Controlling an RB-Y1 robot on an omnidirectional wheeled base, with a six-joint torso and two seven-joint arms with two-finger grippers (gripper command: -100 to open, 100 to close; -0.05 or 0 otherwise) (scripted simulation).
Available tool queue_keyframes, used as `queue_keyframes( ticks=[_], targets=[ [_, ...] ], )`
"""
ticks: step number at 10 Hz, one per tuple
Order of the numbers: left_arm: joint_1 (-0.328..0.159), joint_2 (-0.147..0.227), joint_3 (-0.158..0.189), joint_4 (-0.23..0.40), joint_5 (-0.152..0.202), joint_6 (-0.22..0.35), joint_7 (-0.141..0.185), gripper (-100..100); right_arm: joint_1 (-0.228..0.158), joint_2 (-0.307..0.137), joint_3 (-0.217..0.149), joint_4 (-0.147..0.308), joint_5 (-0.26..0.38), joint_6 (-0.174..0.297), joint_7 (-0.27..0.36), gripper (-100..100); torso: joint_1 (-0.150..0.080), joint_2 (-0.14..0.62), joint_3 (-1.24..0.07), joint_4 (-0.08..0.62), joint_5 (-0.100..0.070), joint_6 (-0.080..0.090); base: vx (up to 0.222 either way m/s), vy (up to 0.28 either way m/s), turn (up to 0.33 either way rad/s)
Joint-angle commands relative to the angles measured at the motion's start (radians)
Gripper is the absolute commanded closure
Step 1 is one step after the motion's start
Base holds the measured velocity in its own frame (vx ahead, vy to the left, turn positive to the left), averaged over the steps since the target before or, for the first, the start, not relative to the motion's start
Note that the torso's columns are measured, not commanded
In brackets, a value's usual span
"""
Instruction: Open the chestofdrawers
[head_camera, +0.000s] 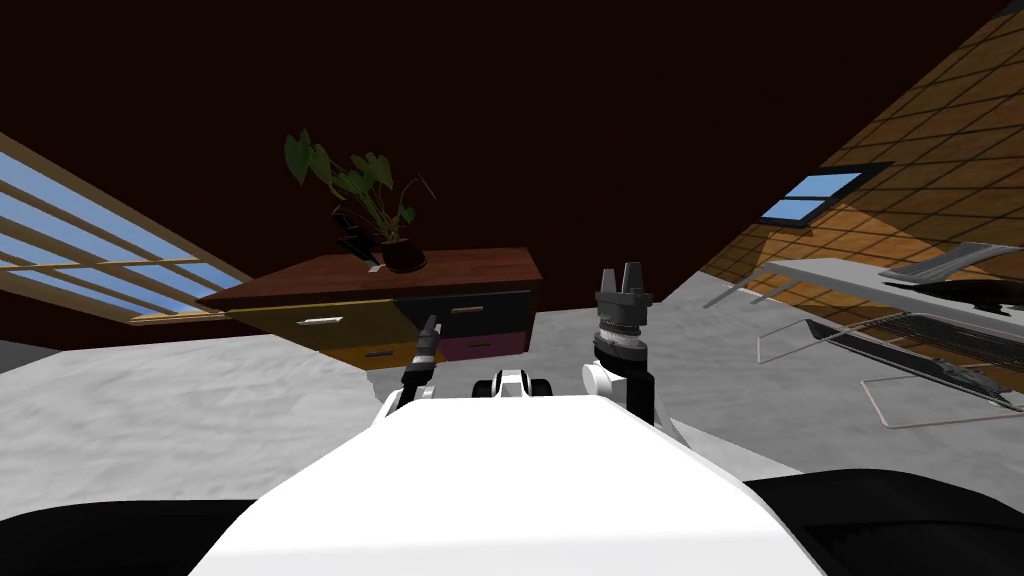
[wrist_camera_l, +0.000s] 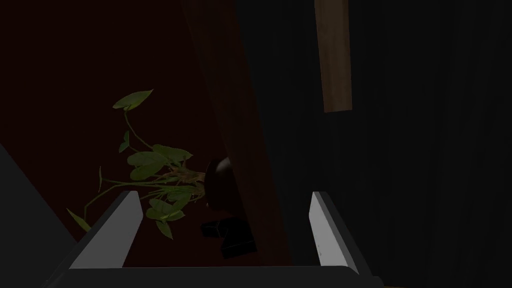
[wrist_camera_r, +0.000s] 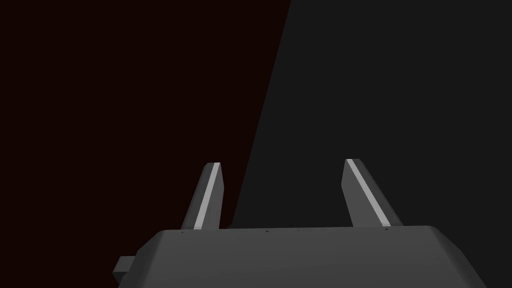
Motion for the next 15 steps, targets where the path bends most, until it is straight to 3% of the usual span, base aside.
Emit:
queue_keyframes(
  ticks=[1, 3, 7, 9, 10, 11, 15],
  targets=[
    [-0.006, -0.008, 0.008, 0.071, -0.013, -0.009, 0.003, -100, 0.0, 0.0, 0.0, 0.0, 0.0, 0.0, 0.0, 0, 0.001, -0.002, -0.001, 0.0, 0.0, 0.0, 0.11, 0.009, -0.094],
    [-0.014, -0.018, 0.016, 0.141, -0.026, -0.016, 0.006, -100, 0.0, 0.0, 0.0, 0.0, 0.0, 0.0, 0.0, 0, 0.002, -0.003, -0.002, -0.001, 0.0, 0.0, 0.118, 0.02, -0.101],
    [-0.021, -0.036, 0.023, 0.202, -0.037, -0.022, 0.009, -100, 0.0, 0.0, 0.0, 0.0, 0.0, 0.0, 0.0, 0, 0.001, 0.0, 0.0, 0.0, 0.0, 0.0, 0.071, 0.016, -0.058],
    [-0.028, -0.019, 0.027, 0.173, -0.031, 0.005, 0.02, -100, 0.0, 0.0, 0.0, 0.0, 0.0, 0.0, 0.0, 0, 0.001, -0.001, -0.001, 0.0, 0.0, 0.0, 0.051, 0.0, -0.024],
    [-0.027, -0.025, 0.025, 0.186, -0.033, -0.011, 0.013, -100, 0.0, 0.0, 0.0, 0.0, 0.0, 0.0, 0.0, 0, 0.001, -0.003, -0.002, -0.001, 0.0, 0.0, 0.041, -0.002, -0.01],
    [-0.028, -0.024, 0.025, 0.184, -0.033, -0.007, 0.014, 100, 0.0, 0.0, 0.0, 0.0, 0.0, 0.0, 0.0, 0, 0.001, -0.001, -0.001, -0.001, 0.0, 0.0, 0.007, 0.0, 0.002],
    [0.011, -0.016, 0.018, 0.141, -0.039, -0.006, 0.035, 100, -0.001, 0.0, 0.0, 0.0, 0.0, 0.0, 0.0, 0, 0.0, 0.003, 0.002, 0.001, 0.0, 0.0, -0.175, -0.044, 0.021]
  ],
)
